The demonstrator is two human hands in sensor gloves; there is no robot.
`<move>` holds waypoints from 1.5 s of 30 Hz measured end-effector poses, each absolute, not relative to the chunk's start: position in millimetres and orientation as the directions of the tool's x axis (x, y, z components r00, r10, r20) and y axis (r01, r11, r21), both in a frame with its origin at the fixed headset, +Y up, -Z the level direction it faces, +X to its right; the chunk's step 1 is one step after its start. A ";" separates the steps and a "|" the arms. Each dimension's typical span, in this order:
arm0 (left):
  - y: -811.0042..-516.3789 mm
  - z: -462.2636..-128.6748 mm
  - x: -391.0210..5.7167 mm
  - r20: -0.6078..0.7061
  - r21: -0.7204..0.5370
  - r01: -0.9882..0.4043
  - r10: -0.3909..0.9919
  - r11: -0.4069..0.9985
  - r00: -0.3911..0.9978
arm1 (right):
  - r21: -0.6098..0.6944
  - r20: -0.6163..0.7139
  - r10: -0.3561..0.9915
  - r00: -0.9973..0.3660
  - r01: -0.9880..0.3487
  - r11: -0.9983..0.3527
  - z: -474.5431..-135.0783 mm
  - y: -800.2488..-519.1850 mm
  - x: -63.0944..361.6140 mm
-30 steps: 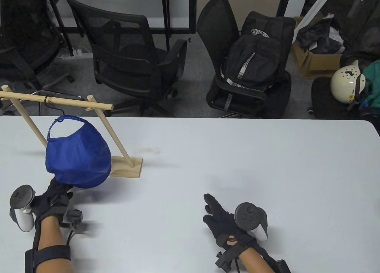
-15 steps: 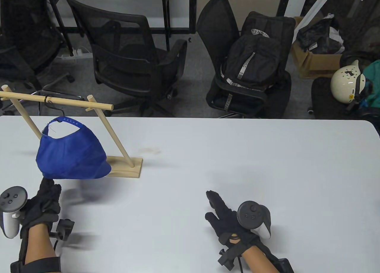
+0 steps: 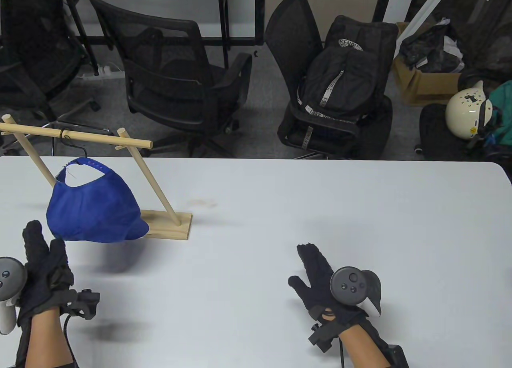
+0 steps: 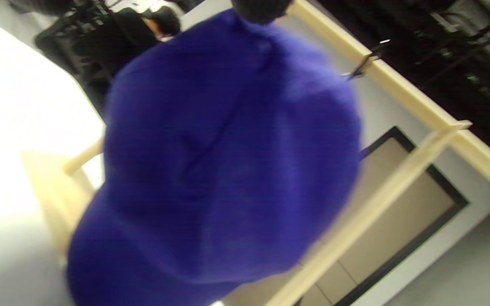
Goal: Hang the baseball cap on the s-hook
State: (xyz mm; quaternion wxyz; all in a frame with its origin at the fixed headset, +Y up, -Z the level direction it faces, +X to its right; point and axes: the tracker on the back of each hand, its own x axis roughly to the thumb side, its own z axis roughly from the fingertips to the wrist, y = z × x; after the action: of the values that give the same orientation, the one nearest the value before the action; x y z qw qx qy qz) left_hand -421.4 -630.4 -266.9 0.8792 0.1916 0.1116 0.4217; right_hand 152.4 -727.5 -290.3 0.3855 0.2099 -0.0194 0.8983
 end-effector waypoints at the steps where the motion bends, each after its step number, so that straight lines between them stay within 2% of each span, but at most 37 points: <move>1: -623.1 -264.3 -416.0 -0.004 0.432 -0.699 0.776 0.571 0.631 | 0.117 0.391 0.670 -0.631 -0.688 -0.716 -290.9 -726.5 154.1; 8: -595.2 -247.6 -372.8 0.170 0.406 -0.674 0.673 0.618 0.720 | 0.068 0.374 0.591 -0.715 -0.614 -0.786 -291.6 -722.1 160.2; 13: -593.6 -236.9 -340.5 0.268 0.355 -0.654 0.598 0.668 0.755 | 0.051 0.364 0.526 -0.769 -0.547 -0.836 -293.9 -721.5 161.2; 22: -633.9 -233.9 -283.9 0.327 0.351 -0.514 0.412 0.783 0.850 | 0.044 0.343 0.436 -0.832 -0.450 -0.892 -293.9 -726.4 159.6; 28: -658.3 -235.5 -259.5 0.332 0.300 -0.411 0.310 0.861 0.891 | 0.064 0.337 0.388 -0.857 -0.391 -0.918 -293.1 -732.0 155.0; 35: -691.1 -242.7 -240.9 0.328 0.187 -0.289 0.217 0.939 0.919 | 0.103 0.326 0.376 -0.867 -0.363 -0.926 -292.2 -737.3 150.6; 39: -710.8 -250.6 -233.9 0.276 0.054 -0.174 0.153 0.983 0.949 | 0.151 0.306 0.397 -0.865 -0.367 -0.918 -292.5 -740.5 147.8; 45: -728.2 -258.0 -231.9 0.243 -0.054 -0.071 0.082 0.996 0.967 | 0.235 0.270 0.381 -0.884 -0.324 -0.917 -294.4 -749.0 146.7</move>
State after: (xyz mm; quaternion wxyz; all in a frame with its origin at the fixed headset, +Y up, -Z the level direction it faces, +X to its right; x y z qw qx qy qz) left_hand -231.9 -728.2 -258.0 0.9913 -0.0224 -0.1235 0.0386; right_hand 146.7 -749.0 -294.4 0.1824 0.1572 0.0918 0.9662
